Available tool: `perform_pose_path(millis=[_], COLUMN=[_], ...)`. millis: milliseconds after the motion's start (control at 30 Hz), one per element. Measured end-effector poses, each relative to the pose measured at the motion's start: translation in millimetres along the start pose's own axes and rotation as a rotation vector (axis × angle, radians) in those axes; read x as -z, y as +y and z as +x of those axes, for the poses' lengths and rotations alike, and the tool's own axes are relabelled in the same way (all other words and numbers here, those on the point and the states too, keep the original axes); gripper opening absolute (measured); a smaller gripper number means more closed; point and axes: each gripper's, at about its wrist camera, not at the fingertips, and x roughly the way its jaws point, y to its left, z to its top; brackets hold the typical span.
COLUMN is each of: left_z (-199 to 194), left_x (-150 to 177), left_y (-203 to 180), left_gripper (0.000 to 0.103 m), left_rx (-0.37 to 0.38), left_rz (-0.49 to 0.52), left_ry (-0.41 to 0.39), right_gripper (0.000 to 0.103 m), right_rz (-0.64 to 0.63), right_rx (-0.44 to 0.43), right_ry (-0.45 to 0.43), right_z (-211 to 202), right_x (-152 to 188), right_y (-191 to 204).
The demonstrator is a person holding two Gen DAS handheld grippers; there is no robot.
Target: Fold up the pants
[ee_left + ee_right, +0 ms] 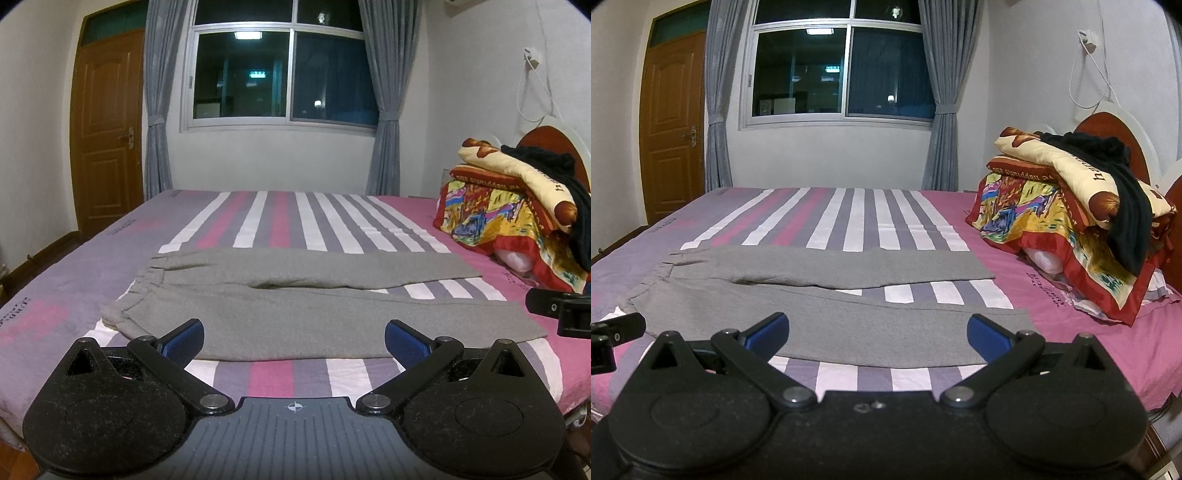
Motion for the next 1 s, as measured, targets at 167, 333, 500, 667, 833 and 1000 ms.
perform_pose_path(millis=[167, 333, 500, 667, 833, 1000], left_z=[0, 0, 0, 0, 1, 7], left_x=[0, 0, 0, 0, 0, -1], left_y=[0, 0, 1, 2, 3, 11], left_gripper=[0.103, 0.103, 0.103, 0.103, 0.103, 0.103], left_rx=[-0.002, -0.001, -0.003, -0.003, -0.003, 0.014], left_rz=[0.001, 0.001, 0.002, 0.002, 0.005, 0.013], left_ry=[-0.001, 0.001, -0.001, 0.001, 0.003, 0.018], right_gripper=[0.103, 0.103, 0.103, 0.103, 0.103, 0.103], right_rz=[0.001, 0.001, -0.001, -0.002, -0.003, -0.008], right_rx=[-0.001, 0.000, -0.002, -0.005, -0.008, -0.016], right_ry=[-0.002, -0.001, -0.001, -0.001, 0.001, -0.001], right_z=[0, 0, -1, -1, -2, 1], right_x=[1, 1, 2, 2, 3, 3], right_y=[0, 0, 1, 2, 4, 4])
